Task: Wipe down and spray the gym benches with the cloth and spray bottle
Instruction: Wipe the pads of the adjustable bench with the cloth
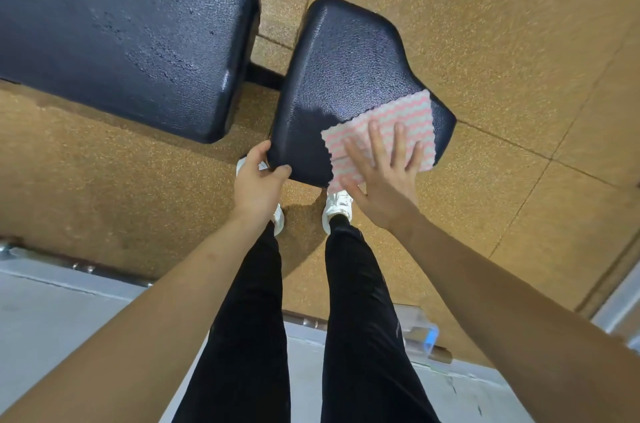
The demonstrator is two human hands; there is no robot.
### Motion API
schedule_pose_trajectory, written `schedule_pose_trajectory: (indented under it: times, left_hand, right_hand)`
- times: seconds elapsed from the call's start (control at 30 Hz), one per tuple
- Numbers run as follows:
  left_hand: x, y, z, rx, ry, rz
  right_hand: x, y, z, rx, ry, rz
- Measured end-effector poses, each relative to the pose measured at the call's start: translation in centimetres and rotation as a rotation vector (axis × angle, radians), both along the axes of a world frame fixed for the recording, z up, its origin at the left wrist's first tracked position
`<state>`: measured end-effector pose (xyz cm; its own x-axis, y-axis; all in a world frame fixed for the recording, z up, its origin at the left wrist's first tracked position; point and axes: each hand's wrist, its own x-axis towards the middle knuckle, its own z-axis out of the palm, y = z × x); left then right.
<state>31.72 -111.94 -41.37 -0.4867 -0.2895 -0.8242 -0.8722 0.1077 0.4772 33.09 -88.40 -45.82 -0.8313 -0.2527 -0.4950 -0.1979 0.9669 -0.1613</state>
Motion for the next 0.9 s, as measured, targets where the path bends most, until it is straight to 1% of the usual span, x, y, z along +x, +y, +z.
schedule_pose_trajectory:
  times: [0.07, 0.17, 0.3, 0.37, 0.47, 0.63, 0.7, 0.73, 0.8, 0.9]
  left_hand:
    - [-0.1, 0.5, -0.2, -0.044, 0.007, -0.017]
    - [0.0, 0.8, -0.8, -0.125, 0.041, -0.040]
    - [0.0, 1.1, -1.1, -0.212, 0.053, -0.013]
    - [0.1, 1.2, -1.2, -0.207, 0.057, 0.004]
    - [0.3, 1.3, -1.4, -0.203, 0.050, 0.038]
    - [-0.1, 0.7, -1.7, -0.169, 0.006, 0.087]
    - [-0.1, 0.4, -1.9, -0.158, -0.001, 0.088]
    - [0.0, 0.3, -1.9, -0.150, -0.005, 0.094]
    - [0.1, 0.2, -1.9, -0.126, -0.002, 0.118]
    - [0.1, 0.3, -1.7, -0.082, 0.018, 0.152]
  right_hand:
    - [-0.8, 0.9, 0.2, 0.028, -0.007, -0.114]
    - [-2.9, 2.0, 0.2, 0.083, 0.039, -0.260]
    - [-7.4, 2.9, 0.3, 0.136, 0.033, -0.361]
    - [-9.8, 2.8, 0.4, 0.099, -0.002, -0.386]
    - [-13.8, 2.3, 1.0, -0.067, -0.073, -0.399]
    - [-19.8, 0.7, 0.9, -0.460, -0.335, -0.560]
    - [-21.8, -0.2, 0.3, -0.565, -0.406, -0.604]
    - [-22.8, -0.8, 0.0, -0.572, -0.431, -0.582]
    - [-24.7, -2.0, -0.6, -0.517, -0.459, -0.456]
    - [-26.5, -4.1, -0.5, -0.468, -0.455, -0.300]
